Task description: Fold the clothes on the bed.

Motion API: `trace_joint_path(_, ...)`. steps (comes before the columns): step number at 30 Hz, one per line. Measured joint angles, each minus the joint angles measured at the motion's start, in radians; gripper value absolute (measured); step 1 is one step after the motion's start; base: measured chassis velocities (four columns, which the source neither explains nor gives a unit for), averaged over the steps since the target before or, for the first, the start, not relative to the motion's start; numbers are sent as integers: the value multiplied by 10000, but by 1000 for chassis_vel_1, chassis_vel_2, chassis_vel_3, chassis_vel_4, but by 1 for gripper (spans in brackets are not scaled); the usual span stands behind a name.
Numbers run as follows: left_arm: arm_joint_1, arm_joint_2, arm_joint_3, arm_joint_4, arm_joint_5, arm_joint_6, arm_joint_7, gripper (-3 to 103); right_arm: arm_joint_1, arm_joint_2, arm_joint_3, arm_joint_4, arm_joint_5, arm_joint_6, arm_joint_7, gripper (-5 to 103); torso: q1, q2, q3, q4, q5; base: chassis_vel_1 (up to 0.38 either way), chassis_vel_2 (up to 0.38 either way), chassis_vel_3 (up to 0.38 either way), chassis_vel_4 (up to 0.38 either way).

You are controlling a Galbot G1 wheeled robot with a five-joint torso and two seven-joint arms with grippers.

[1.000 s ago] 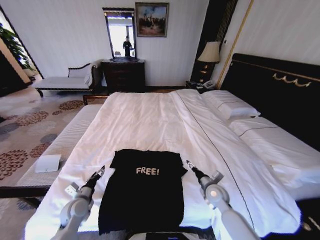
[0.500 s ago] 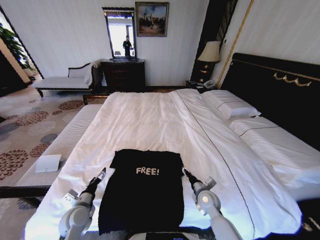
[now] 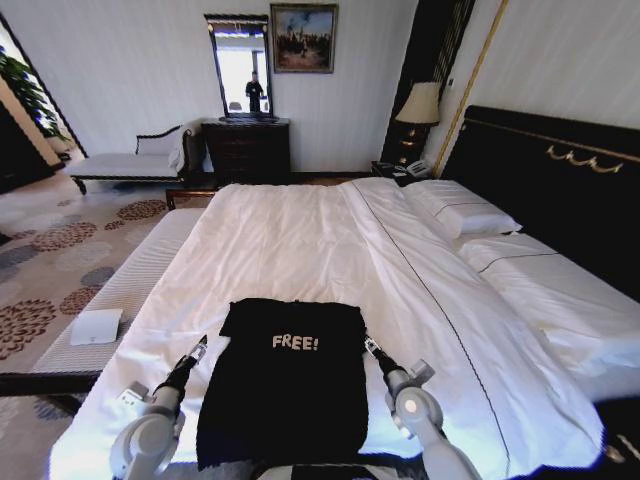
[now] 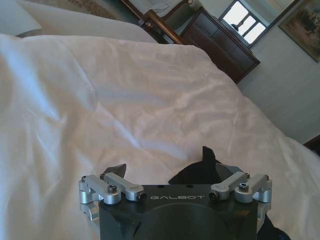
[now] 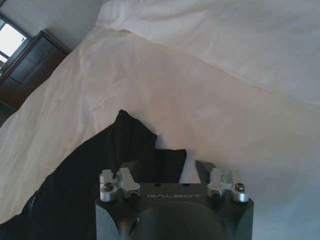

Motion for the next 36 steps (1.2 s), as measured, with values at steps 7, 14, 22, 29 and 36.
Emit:
trace_joint_path(7,57,3,-38,-62,-237,52,-104,100,-12,129,41,-18,14,-27,69,44,0,-1,0,0,0,0,0,0,0)
trace_joint_path(14,47,11,-56,-117,-261,68,-130,100,98,197,58,-228,4,-30,83,25,0,-1,0,0,1,0,0,0,0)
trace_joint_path(22,-10,-67,14,-57,-223,70,-153,100,253,170,49,-368,19,-24,121,22,0,-1,0,0,0,0,0,0,0)
trace_joint_path(29,-94,-112,23,-10,-201,70,-173,100,313,85,57,-374,106,-15,96,3,0,-1,0,0,1,0,0,0,0)
trace_joint_path(36,-156,-147,5,35,-175,82,-212,100,385,-55,41,-281,151,-21,77,0,0,-1,1,0,0,0,0,0,0)
